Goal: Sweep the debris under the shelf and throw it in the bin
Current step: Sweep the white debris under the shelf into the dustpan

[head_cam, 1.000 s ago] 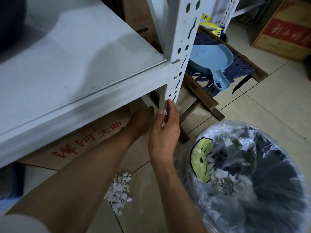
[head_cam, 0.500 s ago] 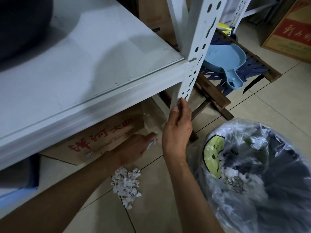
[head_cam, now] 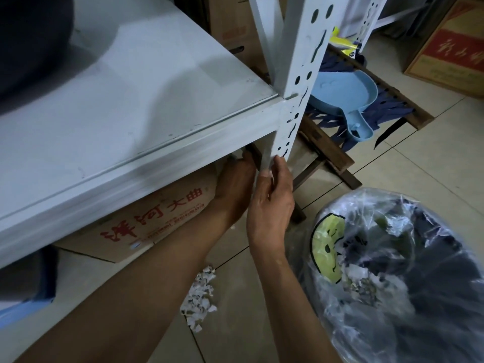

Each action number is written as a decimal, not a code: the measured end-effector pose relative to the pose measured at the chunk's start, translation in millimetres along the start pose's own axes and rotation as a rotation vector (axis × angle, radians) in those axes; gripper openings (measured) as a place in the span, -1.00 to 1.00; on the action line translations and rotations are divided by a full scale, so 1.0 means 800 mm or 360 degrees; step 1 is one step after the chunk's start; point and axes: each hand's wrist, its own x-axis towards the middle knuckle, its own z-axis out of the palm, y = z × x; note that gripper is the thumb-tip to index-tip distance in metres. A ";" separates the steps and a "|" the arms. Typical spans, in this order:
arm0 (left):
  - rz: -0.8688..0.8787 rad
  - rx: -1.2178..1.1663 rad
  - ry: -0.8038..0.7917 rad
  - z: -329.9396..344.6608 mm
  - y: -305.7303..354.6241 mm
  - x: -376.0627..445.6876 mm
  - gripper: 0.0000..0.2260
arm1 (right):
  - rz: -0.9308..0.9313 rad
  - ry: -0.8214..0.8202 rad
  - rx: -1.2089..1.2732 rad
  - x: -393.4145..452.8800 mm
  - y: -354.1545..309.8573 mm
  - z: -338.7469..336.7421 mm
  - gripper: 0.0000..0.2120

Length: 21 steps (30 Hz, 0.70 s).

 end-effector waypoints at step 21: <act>0.0067 -0.0252 -0.0163 0.087 -0.072 -0.006 -0.90 | 0.0002 -0.0014 0.0067 -0.001 0.007 0.001 -0.59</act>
